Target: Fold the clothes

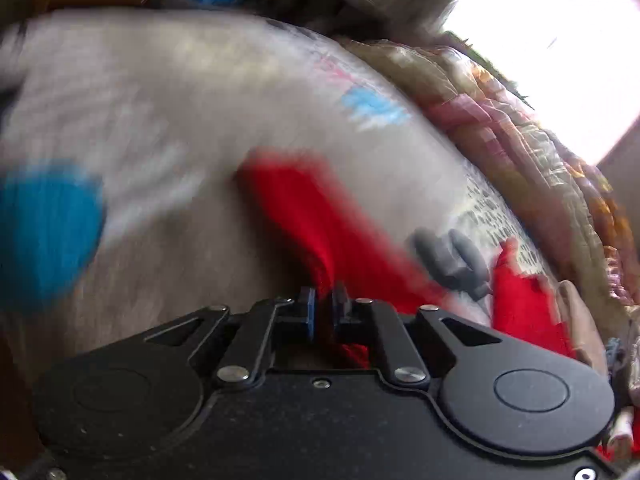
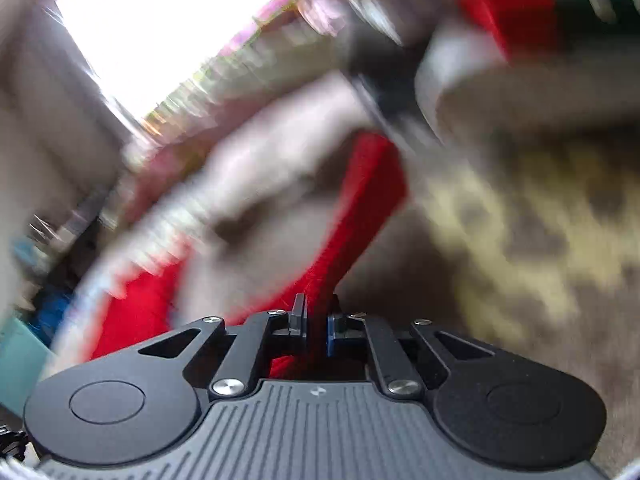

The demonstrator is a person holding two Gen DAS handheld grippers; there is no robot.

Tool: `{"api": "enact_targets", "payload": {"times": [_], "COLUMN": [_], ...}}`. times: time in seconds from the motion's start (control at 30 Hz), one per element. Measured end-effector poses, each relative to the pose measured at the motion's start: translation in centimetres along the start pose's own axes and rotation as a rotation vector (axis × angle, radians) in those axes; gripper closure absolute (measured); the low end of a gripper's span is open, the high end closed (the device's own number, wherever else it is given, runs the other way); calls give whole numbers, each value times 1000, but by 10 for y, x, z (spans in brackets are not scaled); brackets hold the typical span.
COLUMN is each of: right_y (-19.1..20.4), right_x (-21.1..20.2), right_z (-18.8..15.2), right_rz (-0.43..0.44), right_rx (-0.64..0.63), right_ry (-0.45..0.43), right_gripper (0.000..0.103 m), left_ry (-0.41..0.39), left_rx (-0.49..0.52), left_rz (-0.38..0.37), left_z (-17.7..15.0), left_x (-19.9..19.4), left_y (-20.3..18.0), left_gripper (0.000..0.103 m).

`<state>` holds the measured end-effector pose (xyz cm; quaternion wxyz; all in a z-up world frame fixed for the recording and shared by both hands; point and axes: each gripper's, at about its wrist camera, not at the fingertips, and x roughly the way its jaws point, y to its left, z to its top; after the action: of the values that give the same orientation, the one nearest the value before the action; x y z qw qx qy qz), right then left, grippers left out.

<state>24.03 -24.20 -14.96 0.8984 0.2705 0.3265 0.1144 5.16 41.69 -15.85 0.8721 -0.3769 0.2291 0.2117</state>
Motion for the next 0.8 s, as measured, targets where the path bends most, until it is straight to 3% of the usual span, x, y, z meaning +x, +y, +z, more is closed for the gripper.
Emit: {"api": "enact_targets", "payload": {"times": [0.07, 0.2, 0.33, 0.43, 0.57, 0.6, 0.67, 0.7, 0.73, 0.77, 0.8], "right_y": [-5, 17, 45, 74, 142, 159, 187, 195, 197, 193, 184], "right_x": [2, -17, -43, -61, -40, -33, -19, -12, -5, -3, -10], "right_z": [-5, -3, -15, -30, -65, -77, -102, -116, -132, -145, -151], "right_rz": [-4, -86, -178, -190, 56, 117, 223, 244, 259, 268, 276], "right_rx": [7, -73, -245, -399, -643, -707, -810, -862, -917, -954, -960], "right_ry": [6, -33, -124, -195, -86, -51, 27, 74, 147, 193, 169], "right_gripper": [95, 69, 65, 64, 64, 66, 66, 66, 65, 65, 64], "left_ry": [-17, -40, -81, -91, -2, 22, 47, 78, 148, 164, 94], "left_rx": [-37, -43, 61, 211, 463, 539, 690, 763, 852, 926, 937], "left_rz": [-31, -14, 62, 0, -205, -243, -275, -273, -263, -261, -284], "left_z": [-5, -10, -19, -38, -72, -82, -109, -125, -145, -165, -174], "left_x": [-6, -24, -45, -63, -58, -53, -44, -39, -30, -28, -36], "left_y": [7, 3, -19, -55, -125, -142, -167, -172, -171, -164, -154], "left_gripper": [92, 78, 77, 77, 77, 72, 65, 60, 59, 59, 59]}}
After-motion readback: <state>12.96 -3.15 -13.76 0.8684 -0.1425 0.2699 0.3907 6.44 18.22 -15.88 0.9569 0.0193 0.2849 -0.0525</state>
